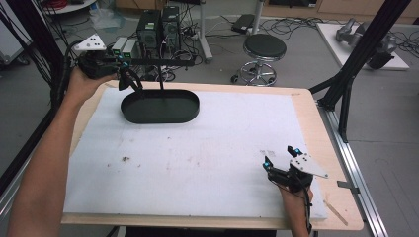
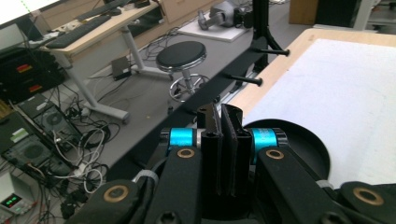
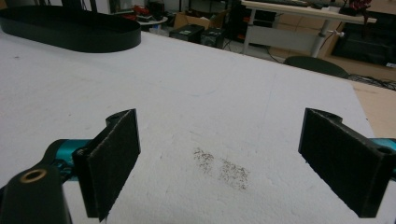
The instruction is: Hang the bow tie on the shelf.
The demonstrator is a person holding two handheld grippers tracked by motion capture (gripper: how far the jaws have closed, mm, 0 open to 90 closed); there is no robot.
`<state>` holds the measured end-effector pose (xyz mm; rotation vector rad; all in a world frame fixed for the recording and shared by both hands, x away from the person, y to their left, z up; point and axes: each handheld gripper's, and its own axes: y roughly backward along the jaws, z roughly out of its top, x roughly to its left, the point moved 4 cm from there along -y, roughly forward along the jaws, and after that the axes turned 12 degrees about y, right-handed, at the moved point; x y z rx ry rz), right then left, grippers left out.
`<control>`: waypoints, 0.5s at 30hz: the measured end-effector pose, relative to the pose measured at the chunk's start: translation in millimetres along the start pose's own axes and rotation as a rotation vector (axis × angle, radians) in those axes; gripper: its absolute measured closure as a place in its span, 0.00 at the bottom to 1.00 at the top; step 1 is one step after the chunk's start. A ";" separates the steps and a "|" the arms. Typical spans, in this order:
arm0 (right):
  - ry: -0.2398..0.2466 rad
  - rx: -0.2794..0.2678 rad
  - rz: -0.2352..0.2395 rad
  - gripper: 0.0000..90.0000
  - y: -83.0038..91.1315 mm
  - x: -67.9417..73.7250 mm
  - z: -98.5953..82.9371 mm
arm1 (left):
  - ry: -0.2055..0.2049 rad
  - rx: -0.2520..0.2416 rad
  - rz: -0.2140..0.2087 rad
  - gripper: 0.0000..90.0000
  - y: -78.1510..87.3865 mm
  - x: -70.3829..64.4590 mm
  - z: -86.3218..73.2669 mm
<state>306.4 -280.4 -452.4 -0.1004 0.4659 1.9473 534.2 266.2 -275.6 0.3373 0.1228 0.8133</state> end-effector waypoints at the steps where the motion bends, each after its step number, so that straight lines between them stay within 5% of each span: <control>1: 0.001 0.001 0.000 0.13 0.0 0.0 -0.1 | -0.001 -0.016 0.010 0.96 -0.8 2.2 0.5; 10: 0.006 0.003 -0.002 0.13 -0.8 -0.2 -0.2 | 0.018 -0.032 0.104 0.96 -7.5 21.7 -4.8; 15: 0.003 0.008 0.001 0.13 -1.0 0.6 -0.5 | 0.014 -0.059 0.122 0.96 -11.8 24.6 -4.8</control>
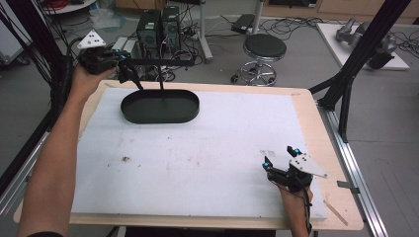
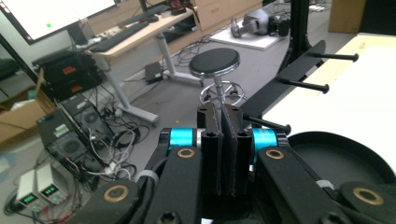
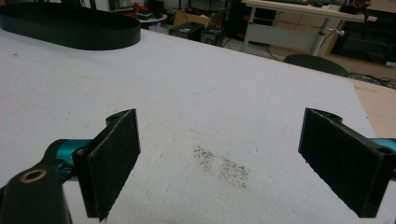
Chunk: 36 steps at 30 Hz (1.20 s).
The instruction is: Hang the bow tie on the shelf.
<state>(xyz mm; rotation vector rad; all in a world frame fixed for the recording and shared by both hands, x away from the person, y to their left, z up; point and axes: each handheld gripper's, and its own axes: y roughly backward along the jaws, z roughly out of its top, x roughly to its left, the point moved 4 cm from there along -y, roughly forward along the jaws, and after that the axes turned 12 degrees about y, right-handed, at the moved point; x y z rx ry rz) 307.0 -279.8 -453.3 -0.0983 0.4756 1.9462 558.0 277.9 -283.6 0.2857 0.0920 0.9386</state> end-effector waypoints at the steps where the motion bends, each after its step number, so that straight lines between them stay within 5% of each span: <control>1: 0.006 0.000 0.000 0.13 -0.1 -0.5 -0.2 | -0.001 0.003 0.011 0.96 -0.5 1.4 -0.6; 14: 0.003 0.008 0.001 0.13 0.0 0.8 -0.4 | -0.013 0.074 0.109 0.96 -1.4 16.0 -10.7; 36: 0.015 0.004 0.002 0.13 -0.8 1.4 0.2 | -0.019 0.080 0.143 0.89 -3.2 11.8 -27.3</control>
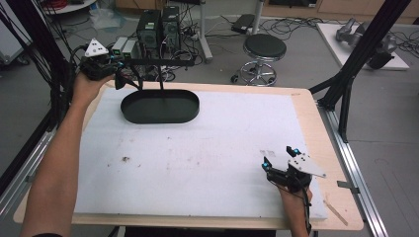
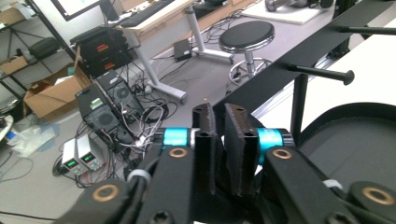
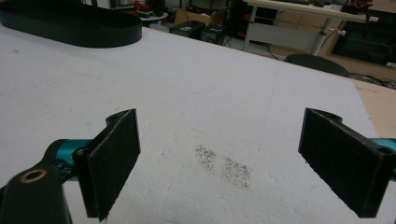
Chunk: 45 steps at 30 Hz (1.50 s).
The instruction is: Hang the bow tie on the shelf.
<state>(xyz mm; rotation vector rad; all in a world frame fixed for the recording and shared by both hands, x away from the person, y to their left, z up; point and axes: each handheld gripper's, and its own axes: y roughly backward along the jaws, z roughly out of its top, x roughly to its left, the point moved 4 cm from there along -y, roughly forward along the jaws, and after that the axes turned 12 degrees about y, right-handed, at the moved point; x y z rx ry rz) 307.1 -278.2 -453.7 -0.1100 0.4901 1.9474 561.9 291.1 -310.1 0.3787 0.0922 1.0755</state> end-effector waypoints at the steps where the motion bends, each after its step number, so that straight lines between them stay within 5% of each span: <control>1: -0.002 0.000 0.001 0.13 0.0 0.0 0.0 | 0.003 0.003 0.003 0.88 0.0 0.6 -0.3; 8: -0.007 -0.003 0.001 0.13 0.0 0.0 0.2 | 0.010 -0.013 0.010 0.77 9.4 4.1 4.2; 17: -0.009 -0.008 0.005 0.13 0.5 -0.3 0.6 | 0.008 -0.072 -0.019 0.67 40.5 -2.9 20.9; 33: -0.012 -0.024 0.005 0.13 0.9 -1.6 1.4 | 0.014 -0.154 -0.111 0.43 109.8 -50.0 25.9; 45: -0.009 -0.026 0.008 0.13 0.7 -1.5 1.6 | 0.097 -0.182 -0.148 0.26 139.1 -84.2 -0.1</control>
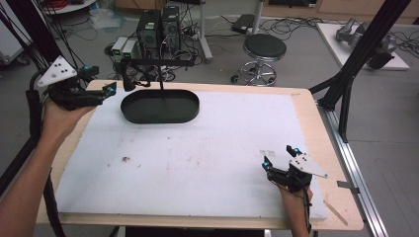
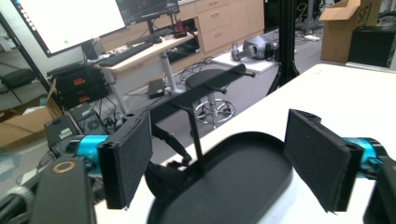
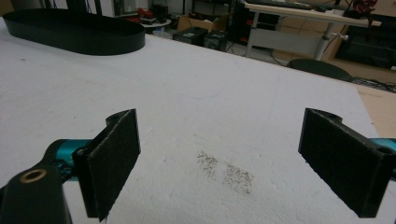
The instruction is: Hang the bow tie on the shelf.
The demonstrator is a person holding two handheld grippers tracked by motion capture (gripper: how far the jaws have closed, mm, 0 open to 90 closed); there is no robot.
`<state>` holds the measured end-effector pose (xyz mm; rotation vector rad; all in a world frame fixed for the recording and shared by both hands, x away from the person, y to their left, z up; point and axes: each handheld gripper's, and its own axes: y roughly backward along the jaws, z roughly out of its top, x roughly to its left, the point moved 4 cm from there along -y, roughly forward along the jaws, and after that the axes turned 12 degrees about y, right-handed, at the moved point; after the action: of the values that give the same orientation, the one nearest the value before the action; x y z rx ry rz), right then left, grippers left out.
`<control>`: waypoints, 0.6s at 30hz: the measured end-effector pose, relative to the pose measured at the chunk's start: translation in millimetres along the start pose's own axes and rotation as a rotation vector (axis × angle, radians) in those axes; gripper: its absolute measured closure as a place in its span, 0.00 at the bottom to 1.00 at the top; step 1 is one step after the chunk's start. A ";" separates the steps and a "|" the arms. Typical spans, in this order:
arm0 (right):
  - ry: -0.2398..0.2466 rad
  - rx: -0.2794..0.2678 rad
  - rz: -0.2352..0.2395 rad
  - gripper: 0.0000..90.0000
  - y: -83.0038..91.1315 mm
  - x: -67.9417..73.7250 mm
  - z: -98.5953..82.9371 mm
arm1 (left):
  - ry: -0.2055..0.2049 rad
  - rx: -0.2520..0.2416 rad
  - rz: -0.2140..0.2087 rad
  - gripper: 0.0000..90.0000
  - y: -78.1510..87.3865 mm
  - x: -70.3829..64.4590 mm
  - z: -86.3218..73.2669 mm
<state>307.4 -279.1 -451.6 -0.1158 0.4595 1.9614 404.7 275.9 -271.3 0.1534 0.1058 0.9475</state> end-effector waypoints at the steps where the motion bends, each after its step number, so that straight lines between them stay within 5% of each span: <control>1: 0.001 0.000 0.001 0.13 0.0 0.0 -0.1 | 0.004 -0.004 -0.004 0.25 2.1 -2.3 -4.5; 9: -0.001 0.020 0.006 0.13 0.6 1.9 -1.1 | 0.050 -0.029 0.022 0.23 17.5 -16.4 -54.0; 18: 0.001 0.017 0.003 0.13 -1.0 1.3 -1.3 | 0.096 0.004 0.050 0.22 29.2 -25.4 -100.0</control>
<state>307.5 -278.0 -453.4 -0.1060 0.4771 1.9597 351.0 280.4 -364.0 0.1149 0.1933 1.0045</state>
